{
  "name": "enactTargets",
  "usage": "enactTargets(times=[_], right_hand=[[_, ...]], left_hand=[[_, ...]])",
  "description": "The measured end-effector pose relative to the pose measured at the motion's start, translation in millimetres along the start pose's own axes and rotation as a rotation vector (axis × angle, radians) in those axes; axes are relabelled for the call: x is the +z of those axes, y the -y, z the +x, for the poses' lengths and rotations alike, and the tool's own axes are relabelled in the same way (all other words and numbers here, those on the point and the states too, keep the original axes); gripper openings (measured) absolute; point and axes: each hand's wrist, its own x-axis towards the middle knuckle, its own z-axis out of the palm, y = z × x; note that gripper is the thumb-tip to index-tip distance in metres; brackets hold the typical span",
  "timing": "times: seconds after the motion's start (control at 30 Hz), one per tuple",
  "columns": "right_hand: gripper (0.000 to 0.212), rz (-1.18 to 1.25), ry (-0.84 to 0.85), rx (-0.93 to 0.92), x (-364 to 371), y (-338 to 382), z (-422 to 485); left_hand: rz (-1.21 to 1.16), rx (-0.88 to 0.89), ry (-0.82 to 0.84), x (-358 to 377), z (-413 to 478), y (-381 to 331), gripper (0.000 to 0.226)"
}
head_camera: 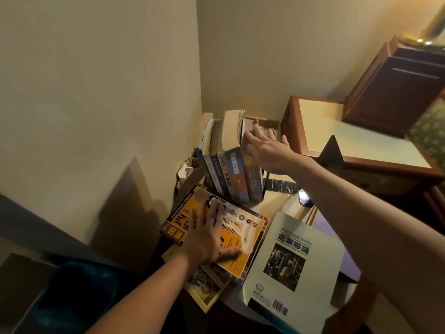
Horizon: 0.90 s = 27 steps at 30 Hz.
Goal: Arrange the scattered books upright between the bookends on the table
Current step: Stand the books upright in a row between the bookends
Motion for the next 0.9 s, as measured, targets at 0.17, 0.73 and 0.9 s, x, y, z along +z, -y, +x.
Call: enactTargets(times=[0.17, 0.73, 0.9], right_hand=[[0.054, 0.024, 0.011, -0.017, 3, 3, 5], [0.058, 0.175, -0.188, 0.030, 27, -4, -30], [0.070, 0.197, -0.305, 0.042, 68, -19, -88]], left_hand=[[0.003, -0.006, 0.001, -1, -1, -1, 0.131], [-0.013, 0.001, 0.062, -2, 1, -1, 0.134], [-0.005, -0.050, 0.122, -7, 3, -2, 0.131]])
